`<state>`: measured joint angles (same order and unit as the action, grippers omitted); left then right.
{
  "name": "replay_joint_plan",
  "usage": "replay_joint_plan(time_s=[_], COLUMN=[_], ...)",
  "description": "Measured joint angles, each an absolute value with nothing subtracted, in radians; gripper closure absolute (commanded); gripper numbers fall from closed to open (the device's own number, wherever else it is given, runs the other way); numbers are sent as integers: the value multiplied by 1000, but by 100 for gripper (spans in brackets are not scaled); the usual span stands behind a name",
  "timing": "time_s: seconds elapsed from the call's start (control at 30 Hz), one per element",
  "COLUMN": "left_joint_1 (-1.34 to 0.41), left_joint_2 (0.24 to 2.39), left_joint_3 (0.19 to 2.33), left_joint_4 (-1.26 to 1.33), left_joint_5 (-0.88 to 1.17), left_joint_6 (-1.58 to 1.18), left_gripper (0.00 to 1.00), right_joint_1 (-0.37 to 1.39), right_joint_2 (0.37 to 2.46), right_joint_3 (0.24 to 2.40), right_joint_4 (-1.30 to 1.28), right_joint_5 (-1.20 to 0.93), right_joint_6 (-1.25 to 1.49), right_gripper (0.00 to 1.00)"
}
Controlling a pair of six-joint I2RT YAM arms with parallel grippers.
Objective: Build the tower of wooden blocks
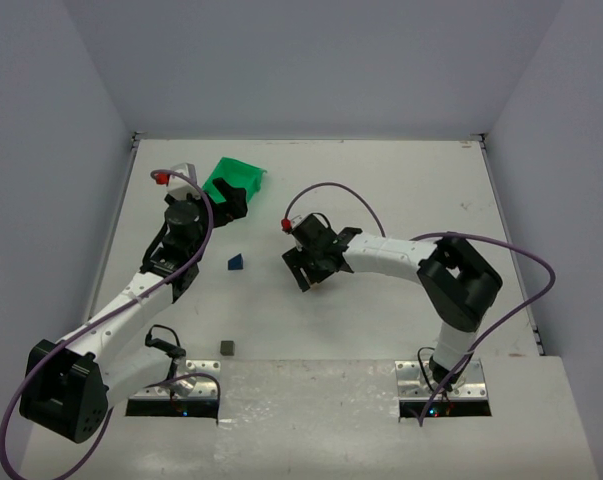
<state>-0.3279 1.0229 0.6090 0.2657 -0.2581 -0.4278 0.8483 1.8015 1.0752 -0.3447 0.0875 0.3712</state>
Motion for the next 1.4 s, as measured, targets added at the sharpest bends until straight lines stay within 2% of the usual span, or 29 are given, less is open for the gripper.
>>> replay_joint_plan(time_s=[0.23,0.47,0.8,1.03,1.13,1.4], left_joint_1=[-328,-328,-328,-328,-328,-328], left_joint_2=[1023,1023,1023,1008,1008,1029], left_joint_3=[607,607,607,607,607,607], left_joint_4=[266,266,265,266,265,265], left_joint_5=[-258,-258,-269,-275,-273,-265], left_joint_6=[-428,-428,-423,-412,-404,-394], left_gripper=[0,0,0,0,0,0], right_joint_1=[849,856,807,547,462,372], right_joint_2=[1816,1815,1782,1755,1714,1615], right_joint_3=[1075,1075,1191,1388,1396,1330], right_joint_4=[-345,-343,-303,-259,-290,-481], right_joint_5=[106,120,125,-126,-125,-177], right_joint_6=[389,392,135,-177,-329,-599], right_gripper=[69,84,91,91,91,88])
